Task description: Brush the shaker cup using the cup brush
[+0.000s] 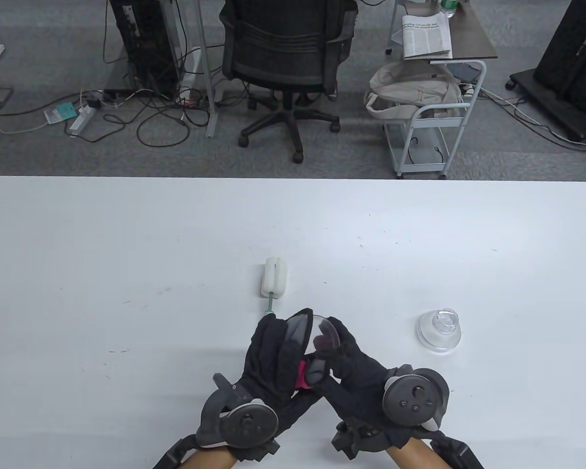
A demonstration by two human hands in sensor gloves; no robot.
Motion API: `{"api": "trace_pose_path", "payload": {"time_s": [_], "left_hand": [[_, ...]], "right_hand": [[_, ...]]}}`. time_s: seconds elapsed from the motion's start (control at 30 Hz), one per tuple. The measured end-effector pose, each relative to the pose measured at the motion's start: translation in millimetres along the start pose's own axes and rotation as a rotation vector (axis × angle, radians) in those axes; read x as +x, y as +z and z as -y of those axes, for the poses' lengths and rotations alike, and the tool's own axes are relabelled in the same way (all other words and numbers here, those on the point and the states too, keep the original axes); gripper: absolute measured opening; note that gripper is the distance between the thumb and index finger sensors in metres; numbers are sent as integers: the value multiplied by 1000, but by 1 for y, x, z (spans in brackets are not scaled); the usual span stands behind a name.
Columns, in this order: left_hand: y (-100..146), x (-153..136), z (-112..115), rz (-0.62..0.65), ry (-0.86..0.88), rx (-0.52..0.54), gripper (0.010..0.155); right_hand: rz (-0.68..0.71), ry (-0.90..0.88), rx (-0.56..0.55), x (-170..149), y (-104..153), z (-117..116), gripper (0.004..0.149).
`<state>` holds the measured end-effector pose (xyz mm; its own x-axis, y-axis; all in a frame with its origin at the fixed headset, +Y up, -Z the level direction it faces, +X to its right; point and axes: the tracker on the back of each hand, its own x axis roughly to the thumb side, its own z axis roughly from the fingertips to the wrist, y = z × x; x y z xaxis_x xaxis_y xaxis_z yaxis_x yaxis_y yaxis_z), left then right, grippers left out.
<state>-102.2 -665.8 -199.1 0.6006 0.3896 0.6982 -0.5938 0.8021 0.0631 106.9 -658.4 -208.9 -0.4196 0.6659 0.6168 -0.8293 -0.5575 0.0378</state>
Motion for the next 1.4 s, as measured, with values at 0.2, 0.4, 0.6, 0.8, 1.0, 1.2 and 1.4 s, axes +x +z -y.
{"api": "trace_pose_path", "payload": {"time_s": [0.2, 0.4, 0.6, 0.8, 1.0, 1.2, 1.4], "left_hand": [[-3, -32, -6, 31, 595, -26, 81], [-4, -51, 10, -98, 1097, -187, 76], [-1, -51, 42, -116, 1749, -349, 77], [4, -44, 52, -201, 1991, -136, 81], [4, -44, 38, -137, 1799, -156, 76], [3, -48, 22, -126, 1419, -97, 71], [-2, -41, -5, 35, 1036, -44, 59]], "right_hand": [[-18, -162, 64, -7, -4, 5, 49], [19, -359, 91, -9, -10, 26, 33], [142, -453, -92, -5, -2, 29, 31], [714, 764, -176, 60, 20, -13, 31], [647, 984, -162, 68, 13, -35, 31], [445, 745, -57, 50, 4, -21, 33], [31, -205, -6, 17, -8, 8, 33]]}}
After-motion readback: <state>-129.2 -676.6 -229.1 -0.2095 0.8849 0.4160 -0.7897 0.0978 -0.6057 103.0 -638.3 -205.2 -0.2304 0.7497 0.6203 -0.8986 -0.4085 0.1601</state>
